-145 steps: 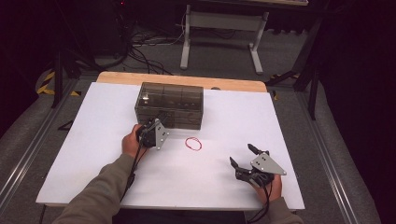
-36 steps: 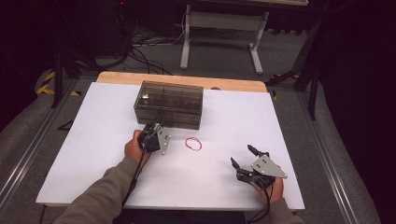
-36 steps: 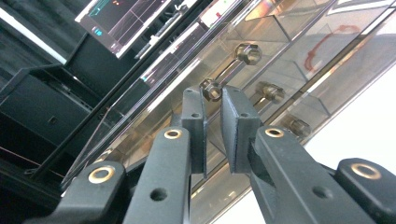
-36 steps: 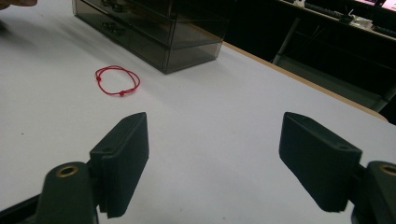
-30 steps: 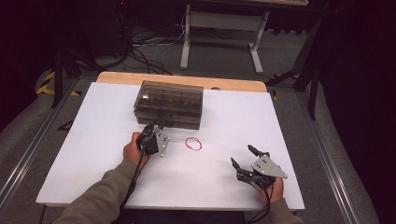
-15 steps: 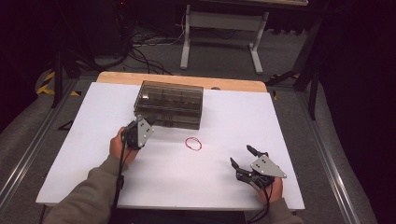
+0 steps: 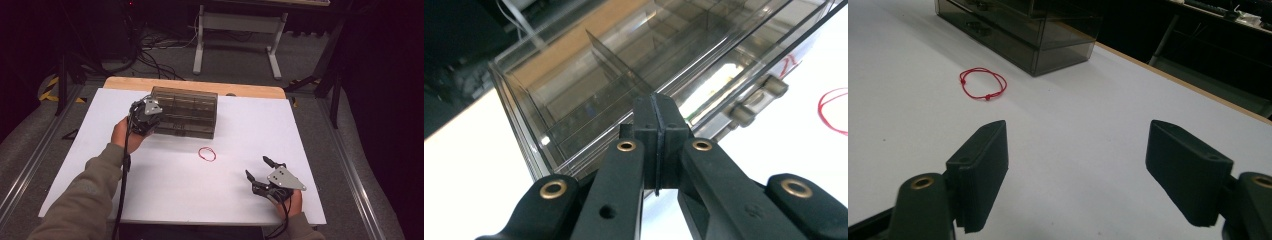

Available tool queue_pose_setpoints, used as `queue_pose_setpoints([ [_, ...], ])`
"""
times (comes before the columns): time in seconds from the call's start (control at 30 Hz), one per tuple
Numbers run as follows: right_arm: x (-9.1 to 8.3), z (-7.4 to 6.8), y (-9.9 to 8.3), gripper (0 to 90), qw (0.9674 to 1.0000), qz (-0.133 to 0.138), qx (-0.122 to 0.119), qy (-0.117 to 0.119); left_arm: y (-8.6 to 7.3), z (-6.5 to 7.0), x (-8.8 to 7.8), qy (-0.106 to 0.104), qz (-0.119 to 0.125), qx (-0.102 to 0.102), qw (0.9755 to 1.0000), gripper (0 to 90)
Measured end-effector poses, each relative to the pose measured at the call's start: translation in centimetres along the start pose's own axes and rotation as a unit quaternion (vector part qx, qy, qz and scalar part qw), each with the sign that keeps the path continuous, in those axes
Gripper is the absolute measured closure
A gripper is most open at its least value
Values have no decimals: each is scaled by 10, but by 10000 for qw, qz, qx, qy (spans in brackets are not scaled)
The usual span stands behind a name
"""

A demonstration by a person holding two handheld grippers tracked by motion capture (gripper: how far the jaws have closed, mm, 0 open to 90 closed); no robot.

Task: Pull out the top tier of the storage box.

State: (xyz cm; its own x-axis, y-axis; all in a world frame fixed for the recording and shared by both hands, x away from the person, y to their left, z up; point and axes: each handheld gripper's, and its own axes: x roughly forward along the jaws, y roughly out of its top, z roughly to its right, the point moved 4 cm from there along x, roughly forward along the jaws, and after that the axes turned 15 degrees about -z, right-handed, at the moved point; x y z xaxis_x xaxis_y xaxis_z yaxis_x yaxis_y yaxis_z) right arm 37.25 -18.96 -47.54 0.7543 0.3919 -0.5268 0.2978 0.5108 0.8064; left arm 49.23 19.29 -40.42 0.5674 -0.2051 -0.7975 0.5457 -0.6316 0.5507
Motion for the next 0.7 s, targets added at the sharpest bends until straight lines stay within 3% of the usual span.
queue_pose_setpoints([
  [0.1,-1,0,0,260,10000,6,-36,12,2,5,3,-101,-148,137,9997,894],
  [0.27,-1,0,0,261,10000,-13,-19,27,0,8,8,-159,-360,91,9992,894],
  [0.33,-1,0,0,262,10000,-8,-30,34,-3,6,12,-247,-467,12,9986,893],
  [0.37,-2,0,0,262,10000,-3,-31,32,-5,6,14,-329,-509,72,9981,866],
  [0.7,-2,0,0,261,10000,-16,-36,13,-16,8,8,-457,-387,104,9982,883],
])
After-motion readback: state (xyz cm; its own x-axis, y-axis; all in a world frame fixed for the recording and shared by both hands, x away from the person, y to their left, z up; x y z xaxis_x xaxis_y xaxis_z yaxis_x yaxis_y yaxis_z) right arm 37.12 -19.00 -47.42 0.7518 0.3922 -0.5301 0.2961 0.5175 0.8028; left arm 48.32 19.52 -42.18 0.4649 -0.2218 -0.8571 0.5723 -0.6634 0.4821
